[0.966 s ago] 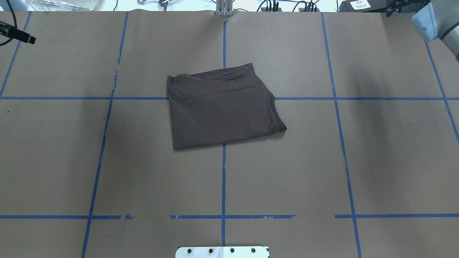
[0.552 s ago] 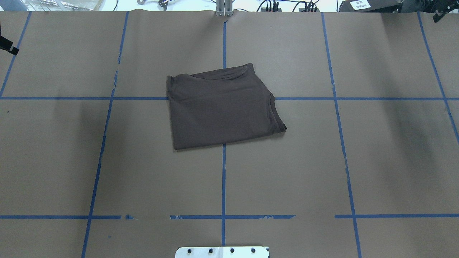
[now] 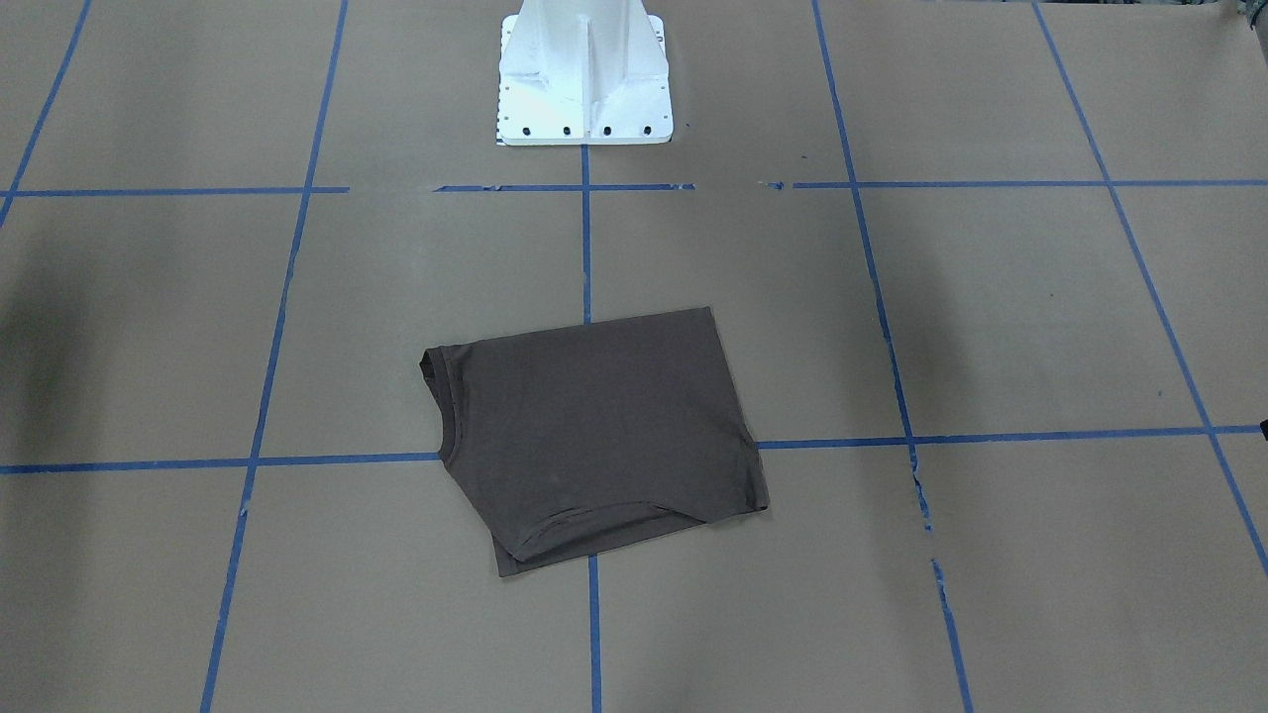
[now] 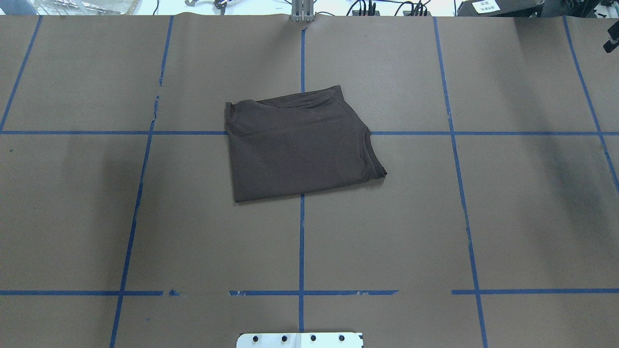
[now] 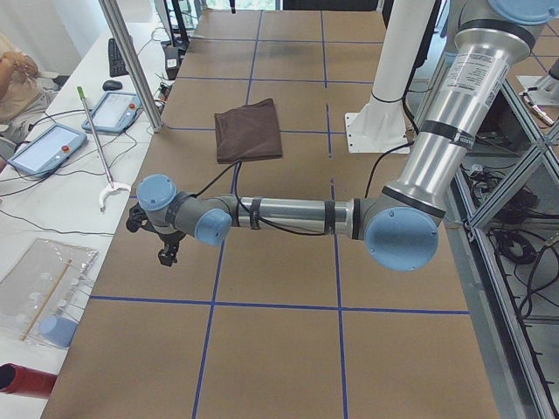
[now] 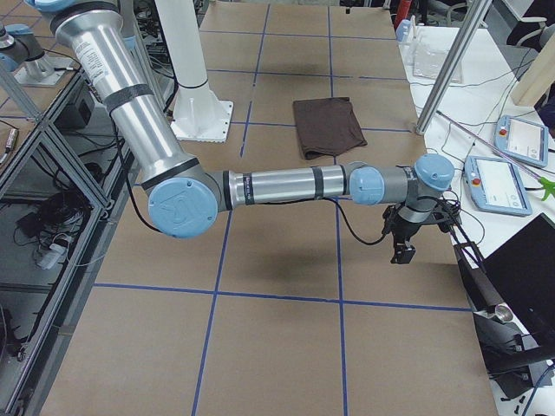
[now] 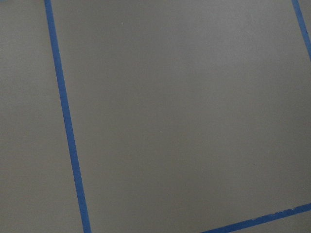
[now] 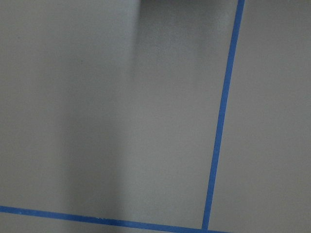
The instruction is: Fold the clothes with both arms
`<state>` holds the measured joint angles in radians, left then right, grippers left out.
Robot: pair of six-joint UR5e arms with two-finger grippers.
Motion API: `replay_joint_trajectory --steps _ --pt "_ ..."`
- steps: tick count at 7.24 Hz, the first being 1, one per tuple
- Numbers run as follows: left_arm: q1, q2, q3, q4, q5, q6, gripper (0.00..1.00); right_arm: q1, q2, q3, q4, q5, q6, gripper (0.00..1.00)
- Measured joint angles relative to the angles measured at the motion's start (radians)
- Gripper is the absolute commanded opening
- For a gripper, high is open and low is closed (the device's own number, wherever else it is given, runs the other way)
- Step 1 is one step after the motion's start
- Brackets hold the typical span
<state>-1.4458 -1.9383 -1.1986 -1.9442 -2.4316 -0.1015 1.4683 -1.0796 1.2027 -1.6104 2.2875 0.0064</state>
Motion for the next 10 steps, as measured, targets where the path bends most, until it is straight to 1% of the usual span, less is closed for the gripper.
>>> replay_joint_trajectory --steps 2,3,5,6,7,8,10 --pt "-0.021 0.0 0.015 0.046 0.0 0.133 1.0 -0.001 -0.022 0.004 0.003 -0.001 -0.008 1.0" --pt "-0.029 0.006 0.01 0.071 0.003 0.158 1.0 -0.001 -0.037 0.017 0.004 -0.002 -0.01 1.0" --pt "-0.031 0.072 -0.04 0.054 0.015 0.171 1.0 -0.002 -0.087 0.07 0.039 0.002 -0.01 1.0" --pt "-0.031 0.103 -0.068 0.03 0.018 0.168 1.0 -0.003 -0.12 0.083 0.086 0.007 -0.01 1.0" --pt "-0.031 0.116 -0.088 0.018 0.022 0.166 1.0 -0.006 -0.14 0.083 0.131 0.016 -0.007 1.0" --pt "-0.031 0.118 -0.099 0.016 0.022 0.166 1.0 -0.01 -0.147 0.078 0.151 0.024 -0.003 1.0" --pt "-0.03 0.118 -0.11 0.022 0.014 0.167 1.0 -0.015 -0.149 0.074 0.147 0.054 0.001 1.0"
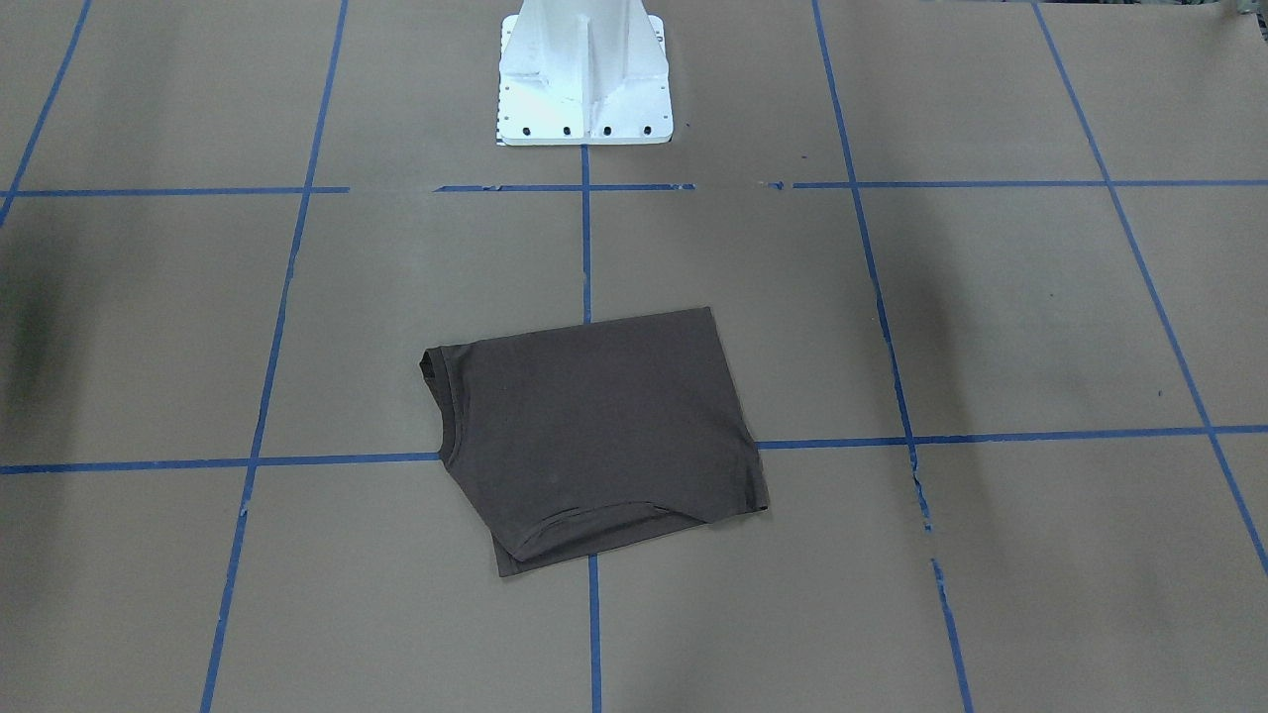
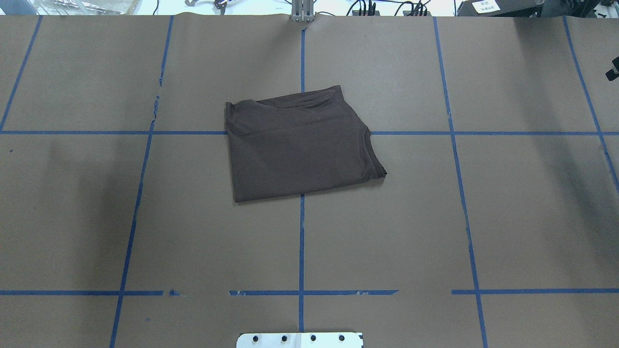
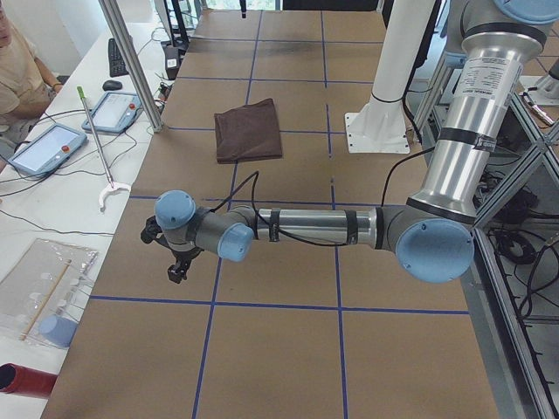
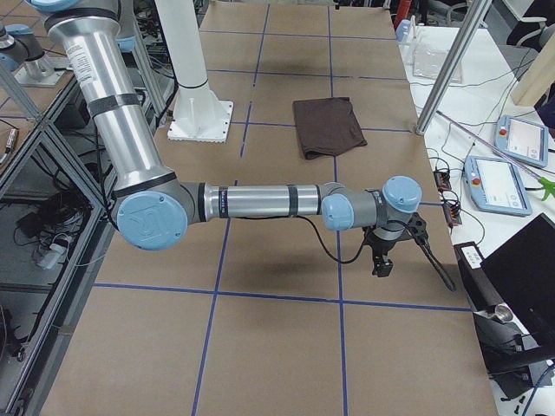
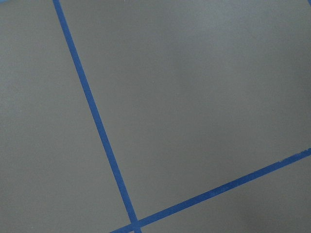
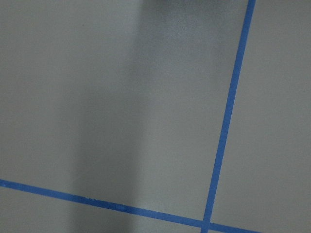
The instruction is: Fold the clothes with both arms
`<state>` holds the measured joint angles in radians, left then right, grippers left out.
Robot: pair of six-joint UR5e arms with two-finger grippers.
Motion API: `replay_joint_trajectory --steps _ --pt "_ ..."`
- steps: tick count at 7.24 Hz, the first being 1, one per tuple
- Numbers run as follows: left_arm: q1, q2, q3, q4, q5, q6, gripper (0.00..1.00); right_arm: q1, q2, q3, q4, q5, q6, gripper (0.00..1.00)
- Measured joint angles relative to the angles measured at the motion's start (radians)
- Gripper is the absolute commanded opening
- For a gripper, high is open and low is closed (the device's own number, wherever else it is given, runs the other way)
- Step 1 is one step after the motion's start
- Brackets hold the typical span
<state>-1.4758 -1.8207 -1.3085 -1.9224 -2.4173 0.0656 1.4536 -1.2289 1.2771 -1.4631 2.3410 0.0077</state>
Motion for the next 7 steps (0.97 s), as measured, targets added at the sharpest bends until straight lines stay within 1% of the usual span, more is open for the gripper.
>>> replay_joint_trajectory --steps 2,4,5,7 --pt "-0.001 0.002 -0.02 0.029 -0.002 0.0 1.0 -0.001 0.0 -0.001 -0.036 0.033 0.0 1.0" --pt "-0.002 0.015 -0.085 0.11 -0.002 0.002 1.0 -0.001 -0.003 -0.001 -0.047 0.04 -0.001 1.0" --pt "-0.002 0.024 -0.101 0.13 -0.002 0.005 1.0 -0.001 -0.004 -0.001 -0.047 0.04 -0.002 1.0" --pt "-0.002 0.035 -0.105 0.14 -0.002 0.008 1.0 -0.001 -0.008 -0.001 -0.049 0.04 -0.002 1.0"
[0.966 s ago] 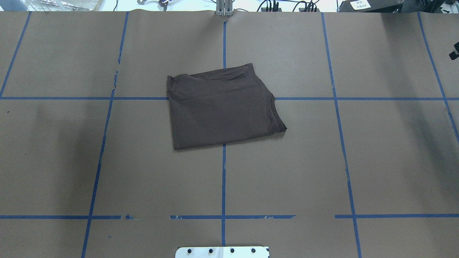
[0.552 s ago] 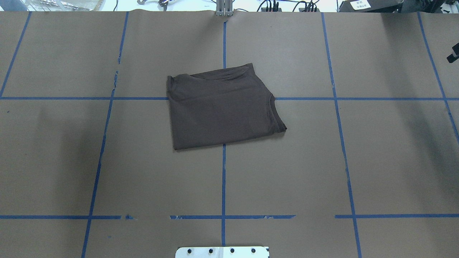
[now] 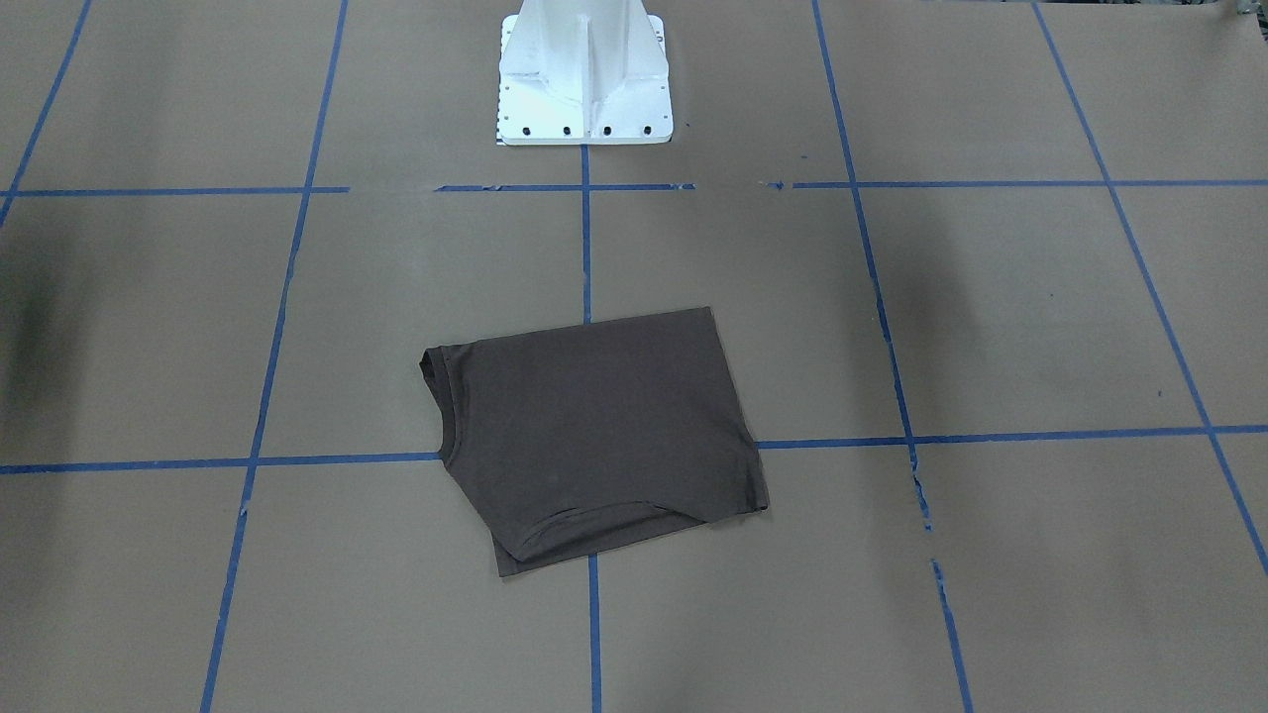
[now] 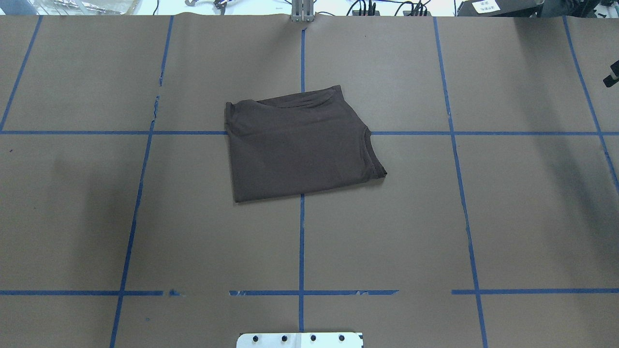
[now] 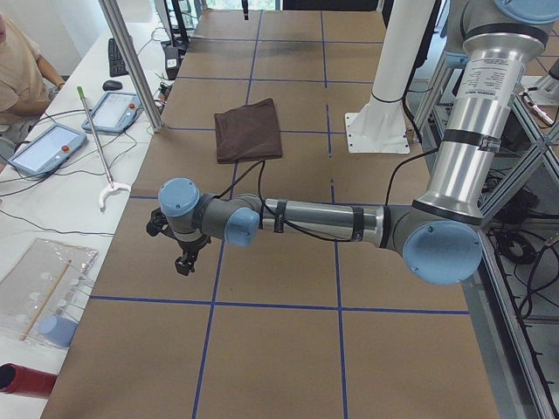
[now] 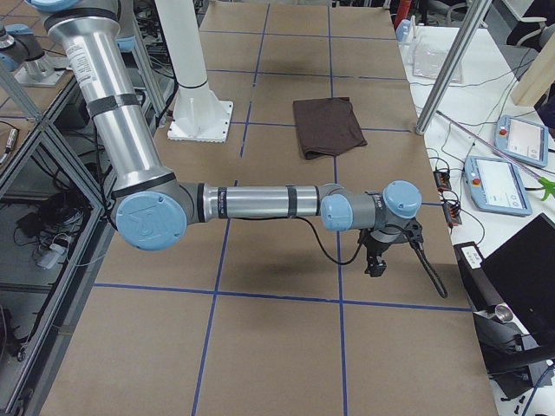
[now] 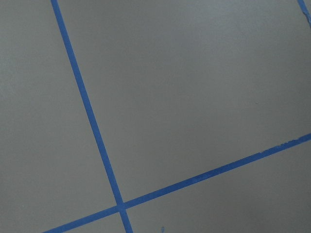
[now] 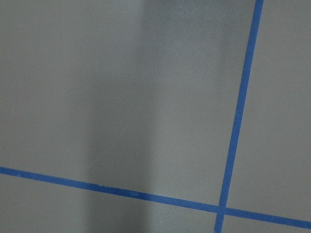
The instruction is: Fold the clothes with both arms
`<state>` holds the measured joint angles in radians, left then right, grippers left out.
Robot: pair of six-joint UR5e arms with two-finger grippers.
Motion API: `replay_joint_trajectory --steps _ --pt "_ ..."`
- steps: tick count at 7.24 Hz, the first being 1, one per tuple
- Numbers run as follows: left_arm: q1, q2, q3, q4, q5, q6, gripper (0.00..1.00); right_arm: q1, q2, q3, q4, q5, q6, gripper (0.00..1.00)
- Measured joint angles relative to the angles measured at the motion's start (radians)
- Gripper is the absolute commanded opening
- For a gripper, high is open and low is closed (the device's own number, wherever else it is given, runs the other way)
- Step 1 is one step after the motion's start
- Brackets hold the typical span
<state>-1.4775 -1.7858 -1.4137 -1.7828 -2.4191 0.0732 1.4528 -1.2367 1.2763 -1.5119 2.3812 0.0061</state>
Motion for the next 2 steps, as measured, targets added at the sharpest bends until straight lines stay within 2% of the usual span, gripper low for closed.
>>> replay_joint_trajectory --steps 2 --pt "0.0 0.028 0.0 0.003 0.0 0.0 1.0 0.003 -0.007 0.0 -0.001 0.001 0.0 1.0"
